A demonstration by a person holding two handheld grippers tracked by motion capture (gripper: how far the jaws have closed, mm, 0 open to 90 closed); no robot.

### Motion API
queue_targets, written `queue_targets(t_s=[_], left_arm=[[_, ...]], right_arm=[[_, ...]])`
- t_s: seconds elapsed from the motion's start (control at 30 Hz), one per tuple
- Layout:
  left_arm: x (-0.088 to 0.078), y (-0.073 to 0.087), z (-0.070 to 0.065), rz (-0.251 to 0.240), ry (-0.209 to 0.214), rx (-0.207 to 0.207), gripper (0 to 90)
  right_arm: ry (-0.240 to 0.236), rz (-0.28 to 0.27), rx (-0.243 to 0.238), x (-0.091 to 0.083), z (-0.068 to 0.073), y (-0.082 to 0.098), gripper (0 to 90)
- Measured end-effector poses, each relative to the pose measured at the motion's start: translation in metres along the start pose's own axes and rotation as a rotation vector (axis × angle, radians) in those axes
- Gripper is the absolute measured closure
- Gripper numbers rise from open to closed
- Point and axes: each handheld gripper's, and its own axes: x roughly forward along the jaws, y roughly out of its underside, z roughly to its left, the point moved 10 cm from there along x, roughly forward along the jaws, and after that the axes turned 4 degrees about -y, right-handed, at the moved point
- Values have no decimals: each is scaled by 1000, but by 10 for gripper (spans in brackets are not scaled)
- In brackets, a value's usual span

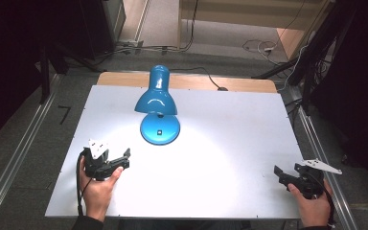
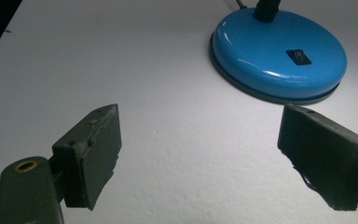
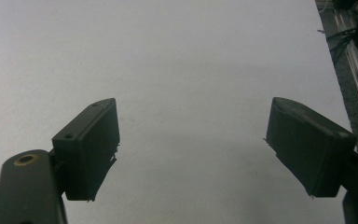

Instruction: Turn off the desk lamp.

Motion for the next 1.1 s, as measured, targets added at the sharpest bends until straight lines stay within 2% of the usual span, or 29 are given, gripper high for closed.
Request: queue_targets(t_s=[1.1], left_arm=[[13, -11, -24, -4, 40, 9, 141]], right_arm=[[0, 2, 0, 1, 0, 0, 160]])
